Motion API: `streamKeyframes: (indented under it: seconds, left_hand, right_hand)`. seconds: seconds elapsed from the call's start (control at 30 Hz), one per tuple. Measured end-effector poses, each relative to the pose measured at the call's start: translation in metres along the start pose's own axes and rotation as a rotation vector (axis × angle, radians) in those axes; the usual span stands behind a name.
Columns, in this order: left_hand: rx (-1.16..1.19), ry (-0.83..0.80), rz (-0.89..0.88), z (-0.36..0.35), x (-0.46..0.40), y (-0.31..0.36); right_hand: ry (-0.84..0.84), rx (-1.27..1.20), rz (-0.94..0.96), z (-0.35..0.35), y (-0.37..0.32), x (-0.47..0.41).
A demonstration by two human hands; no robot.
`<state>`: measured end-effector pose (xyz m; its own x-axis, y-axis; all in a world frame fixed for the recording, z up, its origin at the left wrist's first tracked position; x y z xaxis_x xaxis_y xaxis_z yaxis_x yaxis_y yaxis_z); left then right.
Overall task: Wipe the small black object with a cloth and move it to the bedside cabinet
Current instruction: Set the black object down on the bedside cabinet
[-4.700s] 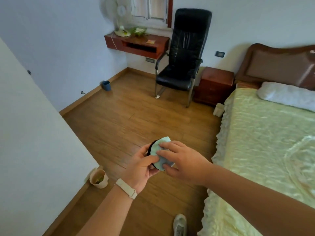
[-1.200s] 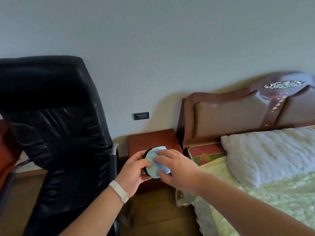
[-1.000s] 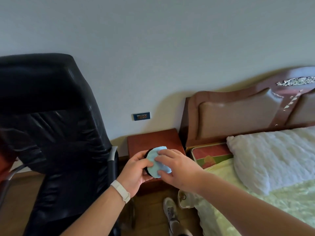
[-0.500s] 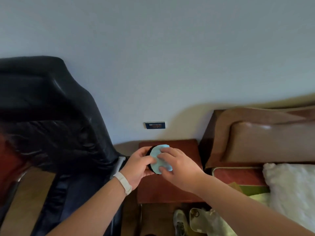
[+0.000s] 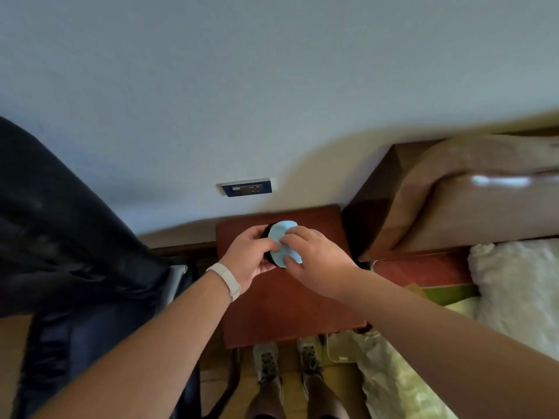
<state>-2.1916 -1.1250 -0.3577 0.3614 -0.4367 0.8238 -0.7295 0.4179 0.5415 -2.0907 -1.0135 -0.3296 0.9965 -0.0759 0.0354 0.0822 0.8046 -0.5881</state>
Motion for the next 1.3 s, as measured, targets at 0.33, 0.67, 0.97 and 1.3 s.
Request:
streamKeyframes:
  seconds: [0.33,0.67,0.97,1.3]
  left_hand:
    - [-0.023,0.014,0.098,-0.008,-0.154,-0.031]
    - [-0.08,-0.065,0.128,-0.027,-0.265,-0.058]
    - [-0.201,0.162,0.01,-0.026,-0.298,-0.074]
    - [-0.585,0.45,-0.156,-0.008,-0.29,-0.073]
  right_hand:
    - [-0.108,0.047,-0.18,-0.085,0.114,-0.043]
    - [-0.084,0.145,-0.354,-0.149,0.204,-0.057]
    - [-0.089,0.163,-0.337,-0.168,0.227,-0.064]
    - [-0.192,0.13,-0.418,-0.172,0.218,-0.072]
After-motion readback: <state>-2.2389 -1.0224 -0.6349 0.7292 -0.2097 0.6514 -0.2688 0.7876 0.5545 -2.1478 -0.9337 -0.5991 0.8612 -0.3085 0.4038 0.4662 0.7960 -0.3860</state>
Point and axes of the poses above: each hand's wrist, its own x-axis away from the middle knuckle, its own z-axis out of the back of the hand, y = z × x, the point moved 3 cm from there along -x, towards the middle knuckle, and after that the axes turned 8 degrees about z, right-handed, at the moved point
